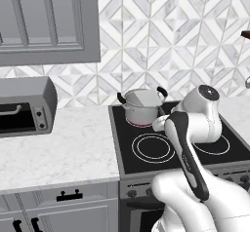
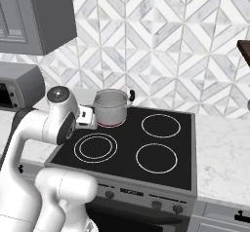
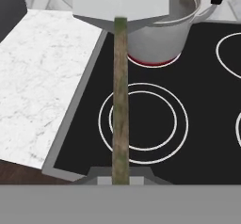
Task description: Put the tomato and avocado in the pot. Retrieve the spatula and lightly stir the vegetables in the pot.
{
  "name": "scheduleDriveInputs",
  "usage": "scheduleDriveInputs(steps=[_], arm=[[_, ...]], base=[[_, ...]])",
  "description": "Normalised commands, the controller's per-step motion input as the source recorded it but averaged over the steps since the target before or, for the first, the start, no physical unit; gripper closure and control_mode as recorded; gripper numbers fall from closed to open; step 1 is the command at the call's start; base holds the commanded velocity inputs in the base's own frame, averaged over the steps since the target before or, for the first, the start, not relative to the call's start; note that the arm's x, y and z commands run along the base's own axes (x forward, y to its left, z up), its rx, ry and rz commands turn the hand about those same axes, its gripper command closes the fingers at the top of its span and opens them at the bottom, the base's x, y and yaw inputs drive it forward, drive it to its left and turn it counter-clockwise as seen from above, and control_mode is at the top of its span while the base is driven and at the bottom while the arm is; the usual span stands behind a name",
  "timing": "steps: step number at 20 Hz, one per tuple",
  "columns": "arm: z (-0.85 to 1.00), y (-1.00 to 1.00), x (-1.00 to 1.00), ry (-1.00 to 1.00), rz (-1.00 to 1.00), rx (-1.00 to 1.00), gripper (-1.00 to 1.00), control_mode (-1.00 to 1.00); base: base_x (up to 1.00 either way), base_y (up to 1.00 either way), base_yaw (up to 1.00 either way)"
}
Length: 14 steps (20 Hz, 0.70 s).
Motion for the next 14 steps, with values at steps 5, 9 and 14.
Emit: scheduleDriveInputs(steps=[5, 9, 14], arm=[[0.06, 0.0, 0.33, 0.14, 0.0, 0.0, 1.0, -1.0], [0.12, -0.04, 0.86, 0.15, 0.0, 0.0, 1.0, -1.0], [0.46, -0.06, 0.81, 0.01, 0.0, 0.0, 1.0, -1.0]], base=[[0.18, 0.0, 0.0], [0.0, 0.0, 0.0], [0.0, 0.0, 0.0]])
